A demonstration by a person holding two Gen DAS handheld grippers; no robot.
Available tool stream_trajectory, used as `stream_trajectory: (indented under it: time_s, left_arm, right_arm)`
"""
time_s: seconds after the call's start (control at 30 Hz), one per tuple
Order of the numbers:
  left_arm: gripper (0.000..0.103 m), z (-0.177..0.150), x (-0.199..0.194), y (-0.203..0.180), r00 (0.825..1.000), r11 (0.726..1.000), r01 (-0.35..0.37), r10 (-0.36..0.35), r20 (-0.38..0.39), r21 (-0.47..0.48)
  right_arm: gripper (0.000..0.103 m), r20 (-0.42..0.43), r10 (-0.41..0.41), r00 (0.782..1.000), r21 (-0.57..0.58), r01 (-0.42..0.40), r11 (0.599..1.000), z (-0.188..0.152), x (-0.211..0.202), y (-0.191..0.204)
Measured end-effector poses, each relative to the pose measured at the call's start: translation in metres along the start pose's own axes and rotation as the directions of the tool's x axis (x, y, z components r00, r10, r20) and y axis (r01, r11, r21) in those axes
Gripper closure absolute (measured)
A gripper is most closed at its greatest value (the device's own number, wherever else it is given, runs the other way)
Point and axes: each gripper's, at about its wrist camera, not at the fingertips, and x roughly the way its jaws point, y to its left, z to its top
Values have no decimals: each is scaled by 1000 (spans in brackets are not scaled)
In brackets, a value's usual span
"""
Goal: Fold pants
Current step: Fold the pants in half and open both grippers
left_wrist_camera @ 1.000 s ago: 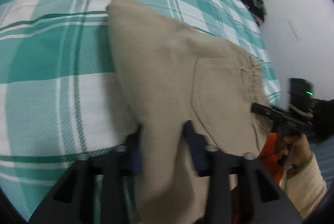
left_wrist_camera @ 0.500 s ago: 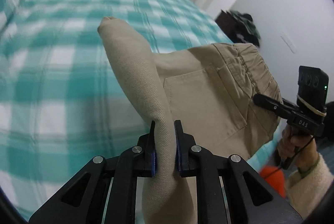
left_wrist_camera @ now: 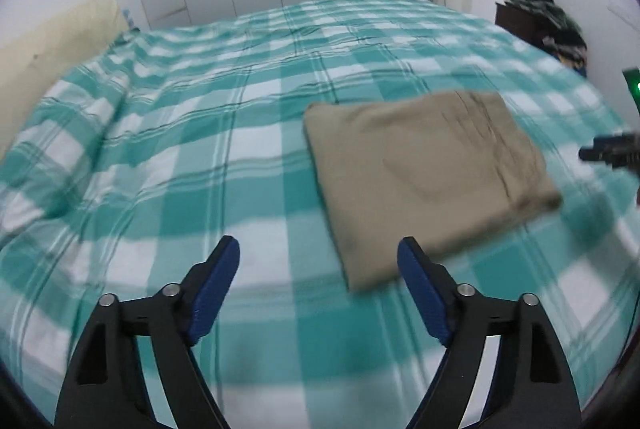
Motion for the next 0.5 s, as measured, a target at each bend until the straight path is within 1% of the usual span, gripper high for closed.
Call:
stream_trajectory:
  time_s: [0.07,0.1,0.13,0.17,0.2,0.23,0.27,0.33,0.4,0.43,0.5]
  left_arm:
    - [14,-15,-24,-1,1000,1000,-26,26,-1,-3]
    - [13,-22,-38,-4,999,999,-44,44,6,-16]
    - [9,-18,-50,-6,998,997,-64,64,9,-31]
    - [5,-19,-61,-7,995,993,-101,102,9,-52]
    - [1,-16,-75,-9,986,983,-166,168,20,-81]
    - [1,-11,-83,-11,976,973,-210,215,37,-97]
    - [1,-8,-96,-13,970,968,-228,234,57,-106]
    - [1,-3,-118,-16,977,976,-182,193,91,-121]
    - [1,1,-140,-20,988,987,-97,111,107,-127]
    - [1,2,-152,-25,990,991,-59,73,118,-118]
    - [1,0,-169,-33,988,993,-49,64,139,-103]
  right_arm:
    - [6,-1,-44,999,-6,44,999,-26,-11,-14]
    - [6,3,-52,999,-5,52,999,-37,-18,-17]
    - [6,10,-55,998,-2,55,998,-44,-26,-19]
    - [6,23,-55,998,0,55,998,-52,-37,-19]
    - [6,38,-51,998,0,51,999,-59,-48,-19]
    - [6,62,-49,997,-5,50,999,-66,-64,-14]
    - [5,81,-48,996,-11,49,999,-69,-76,-11]
    - [2,128,-45,991,-34,50,998,-75,-102,4]
    - [1,187,-36,982,-80,51,995,-77,-133,28]
    - [1,203,-34,979,-96,55,994,-78,-142,37]
    - [1,239,-35,970,-141,71,988,-82,-168,66]
